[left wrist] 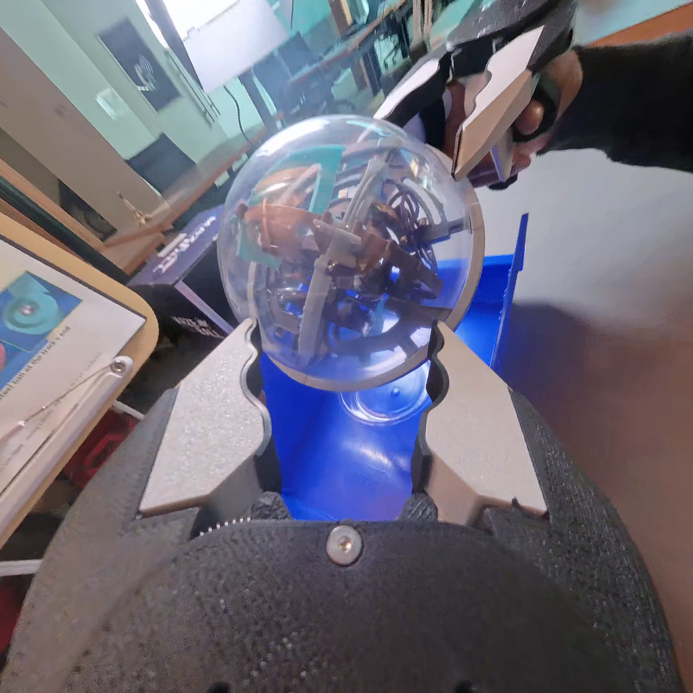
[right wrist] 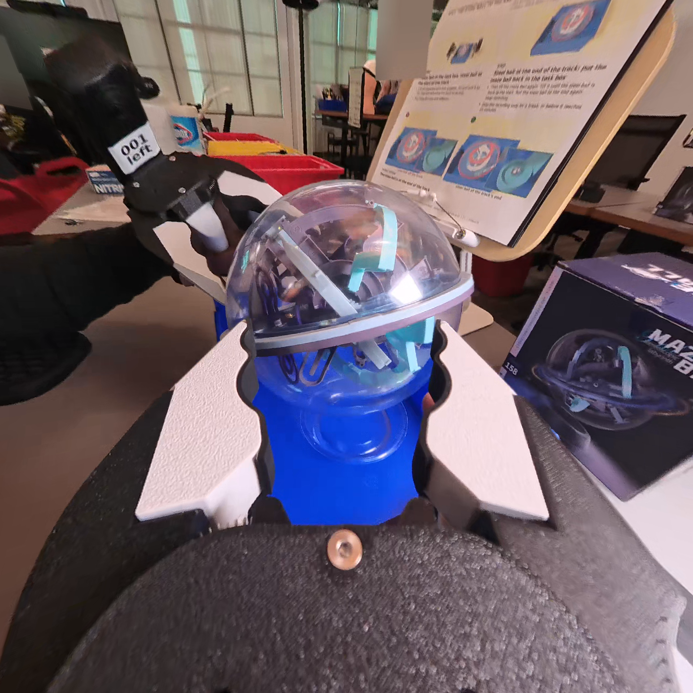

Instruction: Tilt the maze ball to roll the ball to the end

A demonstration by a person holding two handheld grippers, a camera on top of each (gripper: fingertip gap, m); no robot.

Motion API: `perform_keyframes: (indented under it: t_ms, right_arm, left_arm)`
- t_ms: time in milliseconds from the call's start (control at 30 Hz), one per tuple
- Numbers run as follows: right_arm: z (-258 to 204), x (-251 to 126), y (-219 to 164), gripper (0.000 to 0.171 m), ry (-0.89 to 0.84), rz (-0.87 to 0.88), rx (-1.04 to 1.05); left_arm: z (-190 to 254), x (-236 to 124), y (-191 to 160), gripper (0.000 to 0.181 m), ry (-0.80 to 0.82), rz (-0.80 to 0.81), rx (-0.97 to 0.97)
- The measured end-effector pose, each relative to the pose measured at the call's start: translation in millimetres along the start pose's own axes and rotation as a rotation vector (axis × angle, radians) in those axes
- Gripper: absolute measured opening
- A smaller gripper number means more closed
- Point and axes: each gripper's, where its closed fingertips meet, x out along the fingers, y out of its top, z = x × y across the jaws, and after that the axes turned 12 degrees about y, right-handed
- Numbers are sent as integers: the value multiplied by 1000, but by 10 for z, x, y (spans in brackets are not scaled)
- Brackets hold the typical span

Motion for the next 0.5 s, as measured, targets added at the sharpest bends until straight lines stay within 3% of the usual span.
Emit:
perform_keyframes:
  t_ms: [133,233,300,333,433,500]
  right_arm:
    - [-61,30,12,92,28,4,-3]
    - [-55,124,-158,87,36,-42,2]
    - [-52,198,-252,70,42,-53,12]
    - [-74,245,-286,52,53,-59,14]
    - [-13,384,-540,64,-8,-221,-24]
    - [-16,418,-662,60,-11,-277,-21]
  left_arm:
    - [-26,-110,167,89,4,69,4]
    - [-36,-121,103,89,-6,69,-29]
    - [-13,-105,71,81,-19,81,-54]
    - [28,-89,73,62,-29,94,-51]
    - [76,50,-43,67,-5,31,14]
    - [-1,63,-42,62,12,15,-2]
